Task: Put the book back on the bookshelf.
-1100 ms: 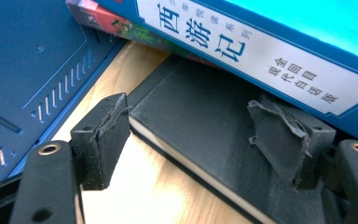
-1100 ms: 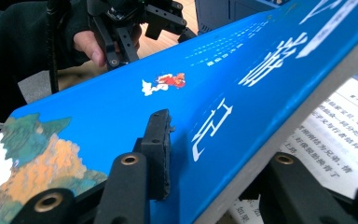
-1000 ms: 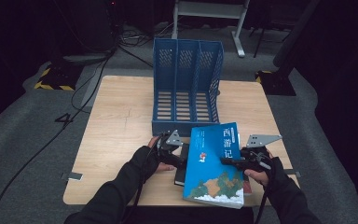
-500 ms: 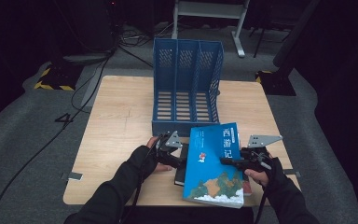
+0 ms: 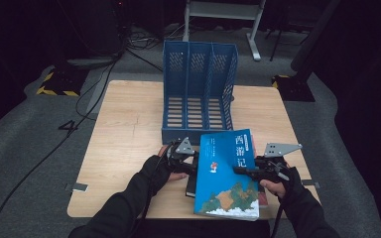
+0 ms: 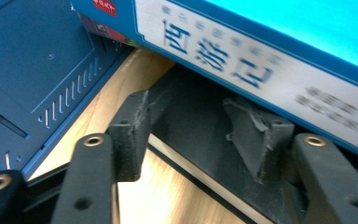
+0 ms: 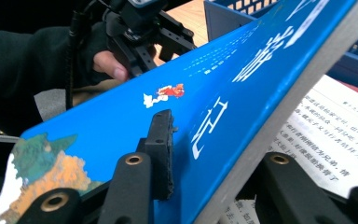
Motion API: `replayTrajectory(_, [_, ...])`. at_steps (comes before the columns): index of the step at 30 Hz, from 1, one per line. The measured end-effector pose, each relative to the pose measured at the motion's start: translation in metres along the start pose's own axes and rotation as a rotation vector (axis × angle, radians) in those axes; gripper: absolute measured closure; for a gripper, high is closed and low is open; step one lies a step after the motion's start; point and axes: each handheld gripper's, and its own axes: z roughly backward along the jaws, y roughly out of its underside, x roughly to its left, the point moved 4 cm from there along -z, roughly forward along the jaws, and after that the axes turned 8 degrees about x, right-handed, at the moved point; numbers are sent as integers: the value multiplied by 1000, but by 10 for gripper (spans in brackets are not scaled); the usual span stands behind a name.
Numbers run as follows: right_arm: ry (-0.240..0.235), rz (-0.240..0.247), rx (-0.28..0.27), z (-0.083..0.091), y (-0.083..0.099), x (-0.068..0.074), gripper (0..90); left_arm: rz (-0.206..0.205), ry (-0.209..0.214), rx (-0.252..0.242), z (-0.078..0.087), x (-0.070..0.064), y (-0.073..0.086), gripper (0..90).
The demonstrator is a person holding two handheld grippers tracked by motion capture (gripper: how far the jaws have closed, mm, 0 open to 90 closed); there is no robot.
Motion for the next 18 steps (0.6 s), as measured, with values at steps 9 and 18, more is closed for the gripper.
replayTrajectory(9, [0,26,20,-3,-20,6,693,32,40,-40,11,7,1,648])
replayTrajectory(18, [4,63,6,-1,-40,15,700,70,56,-129,30,12,-1,802])
